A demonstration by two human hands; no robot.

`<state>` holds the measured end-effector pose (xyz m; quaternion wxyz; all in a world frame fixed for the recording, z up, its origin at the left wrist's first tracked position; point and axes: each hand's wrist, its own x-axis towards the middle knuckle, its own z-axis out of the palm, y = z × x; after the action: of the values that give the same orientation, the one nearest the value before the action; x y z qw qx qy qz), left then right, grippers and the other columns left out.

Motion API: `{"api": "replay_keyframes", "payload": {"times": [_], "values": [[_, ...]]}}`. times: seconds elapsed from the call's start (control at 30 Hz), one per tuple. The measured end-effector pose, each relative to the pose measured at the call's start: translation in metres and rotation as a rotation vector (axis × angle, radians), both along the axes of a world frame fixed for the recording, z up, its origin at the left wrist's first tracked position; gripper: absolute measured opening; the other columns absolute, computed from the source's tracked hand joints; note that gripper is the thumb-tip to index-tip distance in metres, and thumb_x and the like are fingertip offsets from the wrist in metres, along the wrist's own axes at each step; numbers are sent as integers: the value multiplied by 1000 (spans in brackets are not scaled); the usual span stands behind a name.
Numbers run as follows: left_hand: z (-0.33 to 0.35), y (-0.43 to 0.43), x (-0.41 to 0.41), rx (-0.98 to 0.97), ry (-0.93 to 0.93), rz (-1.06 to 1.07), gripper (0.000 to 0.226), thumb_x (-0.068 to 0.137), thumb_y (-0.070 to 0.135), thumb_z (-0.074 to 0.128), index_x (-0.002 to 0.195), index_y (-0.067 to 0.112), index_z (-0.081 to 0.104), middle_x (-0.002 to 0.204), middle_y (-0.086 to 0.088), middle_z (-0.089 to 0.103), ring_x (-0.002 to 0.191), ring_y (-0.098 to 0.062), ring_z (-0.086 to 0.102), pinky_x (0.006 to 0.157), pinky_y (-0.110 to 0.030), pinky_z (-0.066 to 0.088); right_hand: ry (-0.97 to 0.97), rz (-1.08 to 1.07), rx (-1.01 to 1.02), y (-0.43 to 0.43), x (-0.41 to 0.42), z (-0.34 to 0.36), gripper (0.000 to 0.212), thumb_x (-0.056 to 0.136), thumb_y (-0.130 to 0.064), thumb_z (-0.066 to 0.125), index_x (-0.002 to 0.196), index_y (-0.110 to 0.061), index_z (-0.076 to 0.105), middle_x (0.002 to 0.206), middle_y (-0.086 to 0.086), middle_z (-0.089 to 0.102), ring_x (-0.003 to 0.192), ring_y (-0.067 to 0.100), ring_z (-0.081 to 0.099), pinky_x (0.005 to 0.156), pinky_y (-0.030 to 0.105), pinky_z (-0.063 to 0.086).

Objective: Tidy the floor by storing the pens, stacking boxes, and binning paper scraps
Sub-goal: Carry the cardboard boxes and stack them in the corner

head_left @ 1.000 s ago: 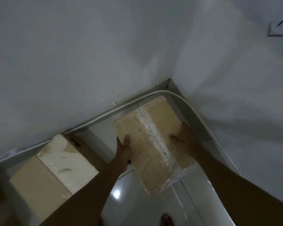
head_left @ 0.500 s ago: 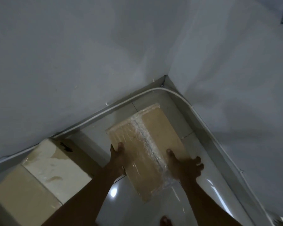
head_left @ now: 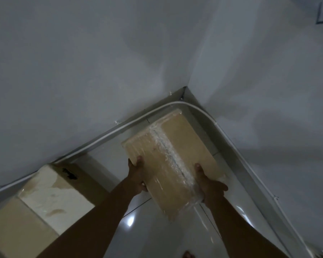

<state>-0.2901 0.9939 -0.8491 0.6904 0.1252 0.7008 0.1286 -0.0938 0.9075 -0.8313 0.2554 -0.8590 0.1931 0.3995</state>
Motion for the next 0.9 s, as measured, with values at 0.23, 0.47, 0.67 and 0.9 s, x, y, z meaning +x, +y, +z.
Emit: {"api": "replay_keyframes", "payload": {"times": [0.23,0.47,0.67,0.9], "values": [[-1,35,31,-35,20,12,70,92,59,40,146,47,-3,155,-13,21,132,-50,32,84,-72,38,12,41,42,25,32,0,127,59,-56,83,146,-6,6,146,22,28,131,42,36,107,55,38],[-3,53,49,-28,27,-44,65,94,56,38,147,45,3,152,-17,24,130,-52,33,84,-75,37,32,103,23,40,51,-4,132,58,-63,80,147,-2,3,149,20,25,134,40,33,103,58,40],[1,62,49,-86,60,-133,66,93,56,41,147,41,6,146,-19,31,119,-45,46,72,-68,47,110,153,4,43,59,-6,138,57,-69,76,150,-5,-4,154,15,17,136,40,31,99,60,42],[4,67,55,-66,205,-264,71,92,60,37,149,28,9,138,-20,44,113,-37,56,88,-59,46,189,238,-54,46,69,-9,134,52,-79,71,149,-9,10,150,14,25,127,39,41,91,53,51]]}}
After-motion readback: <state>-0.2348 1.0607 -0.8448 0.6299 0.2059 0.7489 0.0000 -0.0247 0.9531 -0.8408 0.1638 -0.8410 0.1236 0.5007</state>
